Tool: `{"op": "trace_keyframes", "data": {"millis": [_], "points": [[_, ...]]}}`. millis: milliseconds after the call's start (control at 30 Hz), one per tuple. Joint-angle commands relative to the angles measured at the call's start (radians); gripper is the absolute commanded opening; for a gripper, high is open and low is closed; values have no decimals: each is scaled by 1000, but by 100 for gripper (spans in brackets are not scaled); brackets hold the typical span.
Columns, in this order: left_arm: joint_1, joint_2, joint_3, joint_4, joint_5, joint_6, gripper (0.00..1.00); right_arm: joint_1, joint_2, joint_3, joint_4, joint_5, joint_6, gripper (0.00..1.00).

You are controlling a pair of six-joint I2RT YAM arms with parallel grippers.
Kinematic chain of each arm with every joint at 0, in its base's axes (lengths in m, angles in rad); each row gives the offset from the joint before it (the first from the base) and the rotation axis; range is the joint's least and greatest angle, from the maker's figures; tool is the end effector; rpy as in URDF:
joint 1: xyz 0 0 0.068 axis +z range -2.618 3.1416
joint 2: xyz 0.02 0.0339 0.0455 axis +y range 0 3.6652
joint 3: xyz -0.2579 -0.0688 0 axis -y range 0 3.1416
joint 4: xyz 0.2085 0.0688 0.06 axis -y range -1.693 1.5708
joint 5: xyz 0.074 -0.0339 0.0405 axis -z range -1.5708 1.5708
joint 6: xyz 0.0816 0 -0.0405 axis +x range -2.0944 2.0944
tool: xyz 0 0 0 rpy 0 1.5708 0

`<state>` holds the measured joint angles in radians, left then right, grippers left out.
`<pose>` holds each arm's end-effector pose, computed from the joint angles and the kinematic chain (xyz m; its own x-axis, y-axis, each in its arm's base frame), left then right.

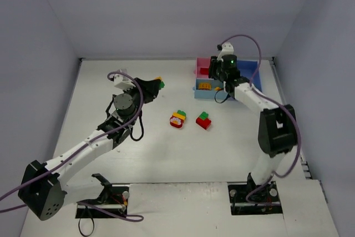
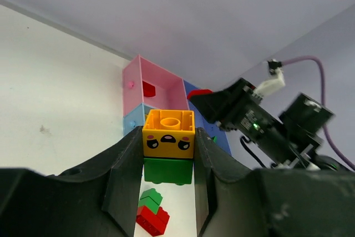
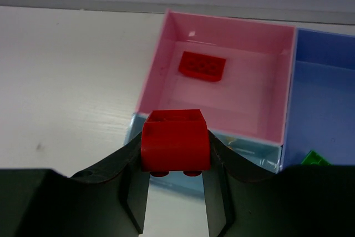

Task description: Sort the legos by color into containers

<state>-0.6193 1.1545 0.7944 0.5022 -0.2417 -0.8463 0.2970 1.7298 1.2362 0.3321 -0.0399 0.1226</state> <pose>0.2423 -0.1488 0.3538 -0.2011 -0.7495 -0.6307 0.3320 0.5536 -0.7638 0.4068 0.1279 0.2972 -0.1930 0.0687 -0.9788 -0.3088 0.9426 0.1271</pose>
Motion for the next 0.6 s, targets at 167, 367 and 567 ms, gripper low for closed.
{"op": "trace_keyframes", "data": {"millis": [167, 367, 567], "points": [[12, -98, -18, -25, 38, -23, 0, -62, 263, 300, 4, 55, 11, 8], [12, -116, -14, -53, 30, -30, 0, -67, 381, 433, -28, 49, 0, 49], [15, -93, 9, -80, 36, -83, 0, -65, 294, 376, -44, -21, -26, 65]]}}
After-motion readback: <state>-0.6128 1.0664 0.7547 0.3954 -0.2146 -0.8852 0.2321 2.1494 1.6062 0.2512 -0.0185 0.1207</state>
